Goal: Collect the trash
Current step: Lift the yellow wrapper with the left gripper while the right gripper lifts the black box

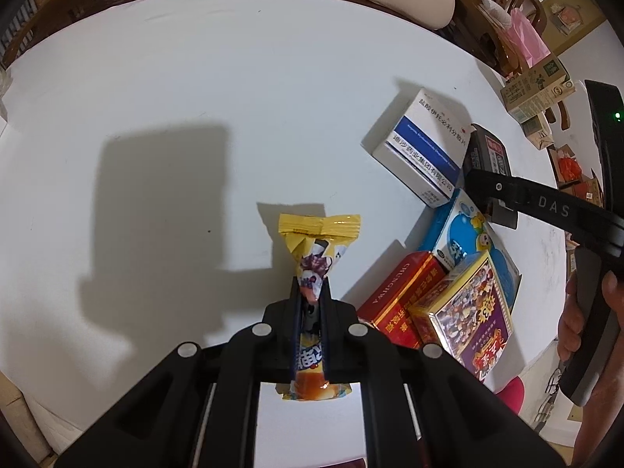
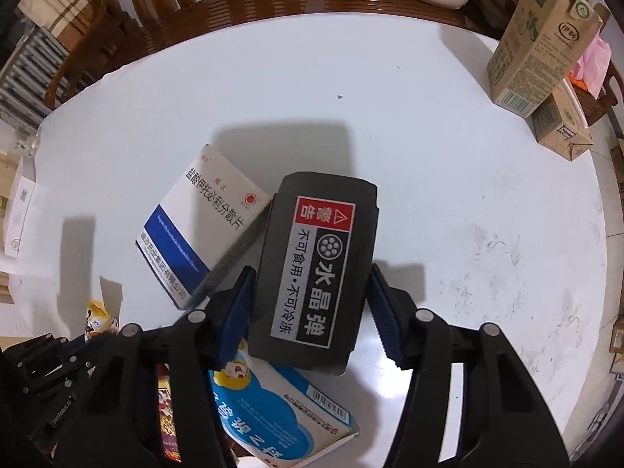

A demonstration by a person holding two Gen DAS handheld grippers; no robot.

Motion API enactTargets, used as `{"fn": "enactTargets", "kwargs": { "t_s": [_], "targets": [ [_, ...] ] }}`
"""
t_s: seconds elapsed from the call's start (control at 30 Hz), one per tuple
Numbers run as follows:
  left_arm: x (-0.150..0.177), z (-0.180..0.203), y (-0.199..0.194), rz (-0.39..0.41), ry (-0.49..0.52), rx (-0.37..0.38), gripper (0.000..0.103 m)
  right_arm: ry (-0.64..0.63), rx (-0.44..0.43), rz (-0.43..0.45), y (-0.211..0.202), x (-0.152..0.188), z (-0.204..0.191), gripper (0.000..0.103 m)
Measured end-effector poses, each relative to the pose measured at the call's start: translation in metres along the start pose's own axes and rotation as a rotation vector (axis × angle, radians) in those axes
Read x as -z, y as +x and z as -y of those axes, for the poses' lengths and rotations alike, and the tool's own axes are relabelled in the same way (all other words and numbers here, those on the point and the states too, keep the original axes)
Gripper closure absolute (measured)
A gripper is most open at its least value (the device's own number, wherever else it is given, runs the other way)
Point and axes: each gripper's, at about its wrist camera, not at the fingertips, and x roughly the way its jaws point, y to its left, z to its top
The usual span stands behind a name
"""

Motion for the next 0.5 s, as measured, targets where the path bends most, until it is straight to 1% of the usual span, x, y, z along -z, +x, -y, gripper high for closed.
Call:
{"fn": "enactTargets", "kwargs": {
  "t_s": [0.07,0.13,0.2,0.33,0.5],
  "targets": [
    [0.0,-0.002,-0.001,-0.002,-0.002,0.005,0.095,-0.005,0.001,0.005,-0.001,0.002,0.002,0.048],
    [0.001,-0.005,-0.001,-0.003,-0.009,0.01,0.095,-0.03,0.018,0.026,-0.006,0.006,0.003,0.049],
    [0.003,-0.006,-0.002,0.0,-0.015,0.009,0.095,-0.039,0.012,0.052,-0.016,0.01,0.001,0.049],
    [0.006,-0.006,-0.006,0.008,-0.013,0.008,0.095,-0.072,0.036,0.134,-0.046,0.023,0.008,0.049],
    [0.008,-0.011,-0.018,0.037,-0.022,0.009,0.095,-0.096,0.047,0.207,-0.083,0.04,0.02,0.049]
  ]
}}
